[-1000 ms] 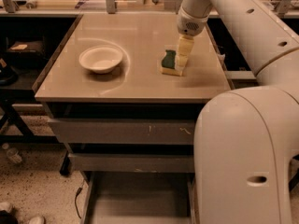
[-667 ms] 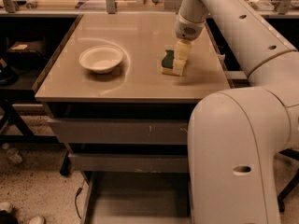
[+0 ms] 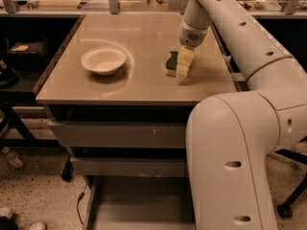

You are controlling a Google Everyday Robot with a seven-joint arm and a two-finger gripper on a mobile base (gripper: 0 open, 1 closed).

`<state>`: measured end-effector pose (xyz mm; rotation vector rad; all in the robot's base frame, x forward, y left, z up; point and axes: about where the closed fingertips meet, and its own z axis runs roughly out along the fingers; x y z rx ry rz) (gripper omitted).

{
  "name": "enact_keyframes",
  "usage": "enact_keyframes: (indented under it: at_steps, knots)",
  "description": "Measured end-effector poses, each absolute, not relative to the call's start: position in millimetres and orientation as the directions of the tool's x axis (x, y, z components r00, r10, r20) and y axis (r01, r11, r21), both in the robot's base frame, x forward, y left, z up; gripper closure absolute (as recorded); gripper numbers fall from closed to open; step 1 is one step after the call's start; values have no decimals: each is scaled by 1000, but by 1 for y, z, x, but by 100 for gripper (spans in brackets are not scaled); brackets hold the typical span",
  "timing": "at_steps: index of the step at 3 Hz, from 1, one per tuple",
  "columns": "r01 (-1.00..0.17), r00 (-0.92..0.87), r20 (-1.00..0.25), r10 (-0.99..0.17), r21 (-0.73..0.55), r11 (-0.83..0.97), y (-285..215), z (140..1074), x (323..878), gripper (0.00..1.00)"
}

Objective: Place sponge into bottom drawer

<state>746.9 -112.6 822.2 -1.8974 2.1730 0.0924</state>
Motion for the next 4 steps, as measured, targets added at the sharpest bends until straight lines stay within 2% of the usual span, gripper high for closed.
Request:
enact_keyframes:
  at_steps: [1,4]
  knots:
    - [-984,-116,-253,-961,-101,145,-110,816,747,18]
    - [-984,-116,-254,-960,-100,145,-110,816,747,87]
